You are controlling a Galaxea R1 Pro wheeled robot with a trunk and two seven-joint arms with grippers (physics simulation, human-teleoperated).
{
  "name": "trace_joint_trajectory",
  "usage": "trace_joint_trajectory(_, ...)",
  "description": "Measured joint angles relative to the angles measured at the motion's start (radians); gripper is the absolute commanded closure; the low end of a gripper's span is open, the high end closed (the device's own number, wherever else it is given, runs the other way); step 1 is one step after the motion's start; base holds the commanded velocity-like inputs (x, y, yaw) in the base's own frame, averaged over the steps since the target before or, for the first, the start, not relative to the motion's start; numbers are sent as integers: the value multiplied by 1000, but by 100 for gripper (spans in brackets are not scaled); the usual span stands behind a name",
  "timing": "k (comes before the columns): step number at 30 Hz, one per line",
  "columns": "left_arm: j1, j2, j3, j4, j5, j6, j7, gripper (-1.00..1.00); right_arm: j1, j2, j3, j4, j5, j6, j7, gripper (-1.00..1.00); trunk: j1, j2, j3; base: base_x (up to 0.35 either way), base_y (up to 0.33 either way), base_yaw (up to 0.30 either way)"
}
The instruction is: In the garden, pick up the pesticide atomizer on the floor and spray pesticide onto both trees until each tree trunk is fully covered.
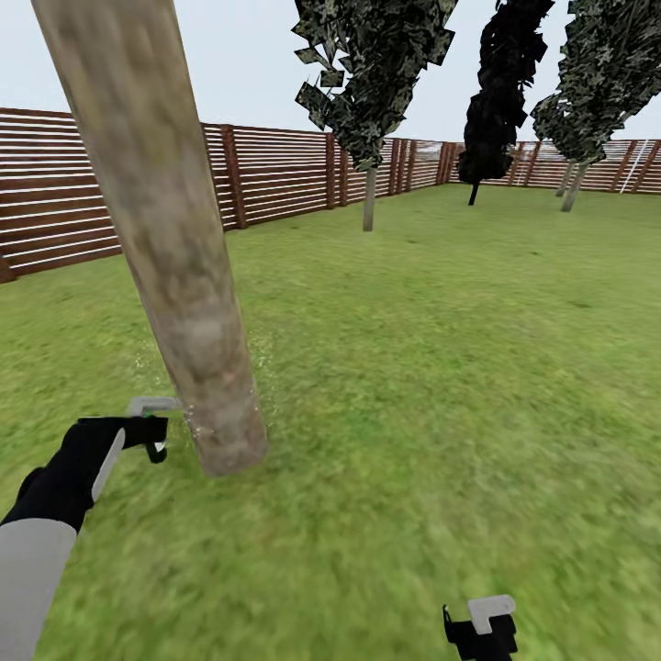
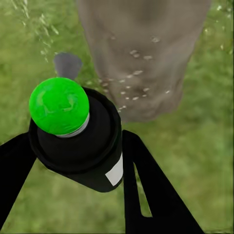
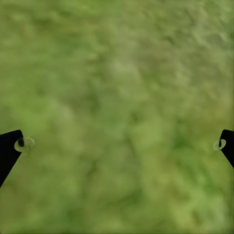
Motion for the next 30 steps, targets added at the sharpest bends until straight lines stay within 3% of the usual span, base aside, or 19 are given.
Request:
trace_joint_trajectory(4,0,-39,-51,-3,6,1,-27,100,-1,0,0,0,0,0,0,-100,0,0,0,0,0,0)
trace_joint_trajectory(9,6,-28,-5,-50,-5,2,-28,100,0,0,0,0,0,0,-2,-100,0,0,0,-49,-97,0)
trace_joint_trajectory(30,10,-38,-10,-57,-9,8,-19,100,0,0,0,0,-1,0,-3,-100,0,0,0,58,-269,23)
